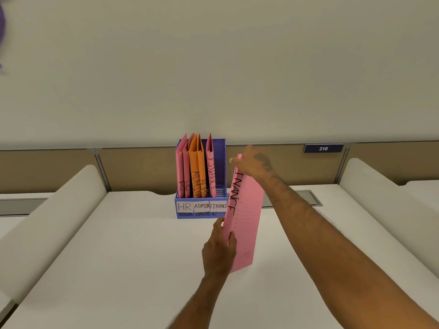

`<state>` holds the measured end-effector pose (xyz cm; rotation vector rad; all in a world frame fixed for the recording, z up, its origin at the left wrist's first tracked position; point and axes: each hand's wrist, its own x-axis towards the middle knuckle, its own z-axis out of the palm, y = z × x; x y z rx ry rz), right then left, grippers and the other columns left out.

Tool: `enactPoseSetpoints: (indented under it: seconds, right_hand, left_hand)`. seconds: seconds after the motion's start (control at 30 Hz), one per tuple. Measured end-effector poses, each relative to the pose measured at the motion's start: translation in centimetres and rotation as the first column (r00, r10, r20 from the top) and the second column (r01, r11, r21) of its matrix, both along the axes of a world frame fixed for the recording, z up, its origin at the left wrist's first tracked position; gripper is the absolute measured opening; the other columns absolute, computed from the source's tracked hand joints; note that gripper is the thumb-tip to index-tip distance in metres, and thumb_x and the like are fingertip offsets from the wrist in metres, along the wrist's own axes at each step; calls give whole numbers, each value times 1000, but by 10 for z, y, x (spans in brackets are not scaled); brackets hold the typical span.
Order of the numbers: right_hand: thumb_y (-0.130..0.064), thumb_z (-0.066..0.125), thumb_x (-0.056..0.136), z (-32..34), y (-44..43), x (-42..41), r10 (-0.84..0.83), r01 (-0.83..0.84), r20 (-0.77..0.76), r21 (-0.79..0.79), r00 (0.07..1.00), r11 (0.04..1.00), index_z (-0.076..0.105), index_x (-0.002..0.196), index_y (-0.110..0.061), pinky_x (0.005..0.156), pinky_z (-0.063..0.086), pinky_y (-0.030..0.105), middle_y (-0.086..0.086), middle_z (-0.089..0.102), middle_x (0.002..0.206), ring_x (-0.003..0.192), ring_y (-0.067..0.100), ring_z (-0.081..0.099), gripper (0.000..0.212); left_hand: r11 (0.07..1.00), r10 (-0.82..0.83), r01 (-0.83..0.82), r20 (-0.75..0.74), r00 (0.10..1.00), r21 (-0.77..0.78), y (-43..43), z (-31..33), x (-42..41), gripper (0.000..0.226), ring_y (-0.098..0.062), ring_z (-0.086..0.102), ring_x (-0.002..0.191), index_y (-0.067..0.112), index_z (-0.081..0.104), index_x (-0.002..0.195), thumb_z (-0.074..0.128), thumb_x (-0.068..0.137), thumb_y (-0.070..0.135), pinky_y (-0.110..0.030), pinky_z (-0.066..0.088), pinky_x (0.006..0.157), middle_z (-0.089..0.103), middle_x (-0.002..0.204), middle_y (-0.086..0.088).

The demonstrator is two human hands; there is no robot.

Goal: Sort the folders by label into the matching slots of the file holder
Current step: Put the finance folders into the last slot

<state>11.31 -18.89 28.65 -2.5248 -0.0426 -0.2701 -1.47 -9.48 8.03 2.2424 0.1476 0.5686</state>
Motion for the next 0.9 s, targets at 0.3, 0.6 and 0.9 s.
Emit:
enactPoseSetpoints:
  seconds: [0.3, 0.6, 0.9]
  right_hand:
    - [-24, 62, 85, 28, 2, 7, -58, 60, -63, 30, 996, 998, 57, 72, -7, 66, 61, 36, 8, 68, 80, 70, 25, 68, 22]
    - [-28, 64, 85, 52, 24, 27, -24, 25, 158, -7, 987, 1000, 53, 68, -13, 45, 32, 19, -4, 53, 64, 56, 11, 50, 25]
    - [-25, 59, 83, 75, 45, 65, -27, 55, 366, -65, 930, 996, 54, 64, -10, 46, 32, 20, -1, 51, 59, 61, 19, 56, 25]
  left_hand:
    - [1000, 20, -19, 127, 992, -9, -16, 8, 4, 45, -20, 69, 98, 18, 45, 129, 66, 91, 30, -33, 62, 77, 61, 128, -2]
    - [993, -81, 106, 363, 928, -49, 38, 59, 60, 75, 0, 43, 116, 19, 42, 135, 44, 85, 74, -25, 45, 95, 50, 133, 0]
    - [883, -191, 112, 131, 973, 457, 133, 125, 173, 100, -26, 17, 148, 15, 11, 155, 65, 80, 53, -47, 21, 121, 19, 160, -10]
